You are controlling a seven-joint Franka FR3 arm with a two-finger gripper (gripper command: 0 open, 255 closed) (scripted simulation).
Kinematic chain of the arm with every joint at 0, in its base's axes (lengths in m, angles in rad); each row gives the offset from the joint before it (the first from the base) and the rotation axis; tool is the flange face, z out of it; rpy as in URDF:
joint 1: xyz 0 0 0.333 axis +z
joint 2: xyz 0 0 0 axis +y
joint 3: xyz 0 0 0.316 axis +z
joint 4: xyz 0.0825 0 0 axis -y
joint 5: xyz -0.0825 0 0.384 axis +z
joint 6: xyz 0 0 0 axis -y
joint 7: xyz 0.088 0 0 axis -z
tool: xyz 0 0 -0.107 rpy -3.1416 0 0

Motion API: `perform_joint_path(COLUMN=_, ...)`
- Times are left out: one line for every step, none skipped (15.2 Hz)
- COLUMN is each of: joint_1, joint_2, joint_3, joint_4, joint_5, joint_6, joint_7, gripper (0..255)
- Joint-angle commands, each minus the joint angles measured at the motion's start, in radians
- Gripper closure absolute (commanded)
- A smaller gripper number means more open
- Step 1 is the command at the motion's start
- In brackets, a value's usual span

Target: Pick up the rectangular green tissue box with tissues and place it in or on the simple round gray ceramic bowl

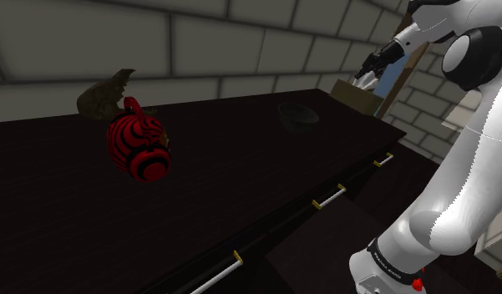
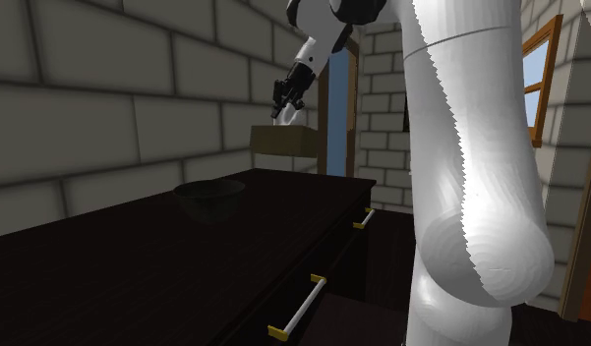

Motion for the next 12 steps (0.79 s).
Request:
perform_joint_path(joint_1=0.04, joint_2=-0.031, joint_3=0.012, joint_4=-0.012, joint_5=-0.021, joint_6=0.025, joint_7=0.046, gripper=255)
perform_joint_path(joint_1=0.064, joint_2=-0.048, joint_3=0.02, joint_4=-0.022, joint_5=-0.033, joint_6=0.043, joint_7=0.073, gripper=255)
perform_joint_path(joint_1=0.086, joint_2=-0.064, joint_3=0.031, joint_4=-0.03, joint_5=-0.045, joint_6=0.06, joint_7=0.1, gripper=255)
perform_joint_path(joint_1=0.108, joint_2=-0.078, joint_3=0.04, joint_4=-0.036, joint_5=-0.055, joint_6=0.076, joint_7=0.126, gripper=255)
perform_joint_path(joint_1=0.127, joint_2=-0.09, joint_3=0.051, joint_4=-0.042, joint_5=-0.064, joint_6=0.092, joint_7=0.153, gripper=255)
perform_joint_path(joint_1=0.144, joint_2=-0.1, joint_3=0.063, joint_4=-0.045, joint_5=-0.072, joint_6=0.106, joint_7=0.178, gripper=255)
perform_joint_path(joint_1=0.16, joint_2=-0.109, joint_3=0.075, joint_4=-0.048, joint_5=-0.079, joint_6=0.12, joint_7=0.204, gripper=255)
perform_joint_path(joint_1=0.175, joint_2=-0.116, joint_3=0.087, joint_4=-0.048, joint_5=-0.085, joint_6=0.133, joint_7=0.228, gripper=255)
perform_joint_path(joint_1=0.19, joint_2=-0.121, joint_3=0.099, joint_4=-0.048, joint_5=-0.09, joint_6=0.145, joint_7=0.252, gripper=255)
perform_joint_path(joint_1=0.204, joint_2=-0.124, joint_3=0.11, joint_4=-0.046, joint_5=-0.093, joint_6=0.156, joint_7=0.276, gripper=255)
perform_joint_path(joint_1=0.217, joint_2=-0.125, joint_3=0.122, joint_4=-0.043, joint_5=-0.096, joint_6=0.166, joint_7=0.299, gripper=255)
perform_joint_path(joint_1=0.23, joint_2=-0.125, joint_3=0.133, joint_4=-0.038, joint_5=-0.098, joint_6=0.175, joint_7=0.321, gripper=255)
